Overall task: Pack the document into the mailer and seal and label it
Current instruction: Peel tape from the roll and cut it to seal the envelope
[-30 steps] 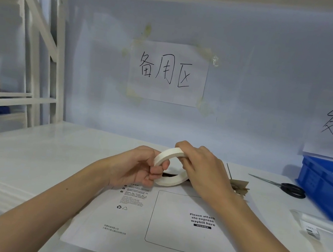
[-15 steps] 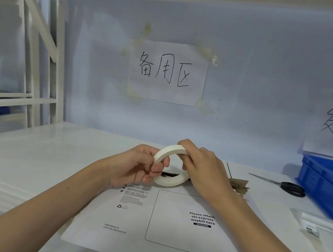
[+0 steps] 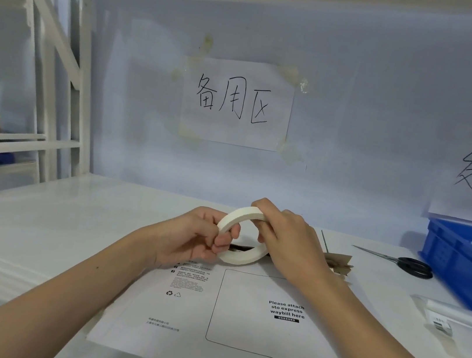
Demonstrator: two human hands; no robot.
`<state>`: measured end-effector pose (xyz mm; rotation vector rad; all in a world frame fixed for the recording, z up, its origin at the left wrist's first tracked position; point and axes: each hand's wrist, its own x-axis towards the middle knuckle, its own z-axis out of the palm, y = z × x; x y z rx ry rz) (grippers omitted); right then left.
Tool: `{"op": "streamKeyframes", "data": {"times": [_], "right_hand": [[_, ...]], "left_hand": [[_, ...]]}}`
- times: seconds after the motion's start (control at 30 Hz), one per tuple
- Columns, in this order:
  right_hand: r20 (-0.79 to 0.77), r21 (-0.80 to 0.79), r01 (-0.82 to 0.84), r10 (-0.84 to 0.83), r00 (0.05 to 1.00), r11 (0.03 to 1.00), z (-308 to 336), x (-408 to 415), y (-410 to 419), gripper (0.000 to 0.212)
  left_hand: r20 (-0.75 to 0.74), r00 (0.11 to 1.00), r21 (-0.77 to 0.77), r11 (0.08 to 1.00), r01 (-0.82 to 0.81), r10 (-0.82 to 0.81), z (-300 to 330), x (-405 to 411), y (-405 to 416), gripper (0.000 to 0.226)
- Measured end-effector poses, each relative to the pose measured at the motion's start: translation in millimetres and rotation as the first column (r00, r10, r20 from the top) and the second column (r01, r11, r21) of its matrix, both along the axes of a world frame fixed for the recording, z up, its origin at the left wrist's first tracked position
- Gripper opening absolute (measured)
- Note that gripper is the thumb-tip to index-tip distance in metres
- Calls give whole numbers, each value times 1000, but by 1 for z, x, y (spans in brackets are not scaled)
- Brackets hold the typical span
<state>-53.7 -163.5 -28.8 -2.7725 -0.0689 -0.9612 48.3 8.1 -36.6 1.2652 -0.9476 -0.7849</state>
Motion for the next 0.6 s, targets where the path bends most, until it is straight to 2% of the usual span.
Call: {"op": "streamKeyframes", "data": {"times": [0.17, 0.6], "right_hand": [[-3, -4, 8, -8, 1000, 1000, 0, -1, -1, 13], [-18, -31, 11, -12, 1000, 999, -1, 1, -1, 15]], "left_hand": [[-59, 998, 3, 999, 37, -37, 4, -1, 3, 27], [30, 999, 43, 999, -17, 15, 2, -4, 1, 21]]}}
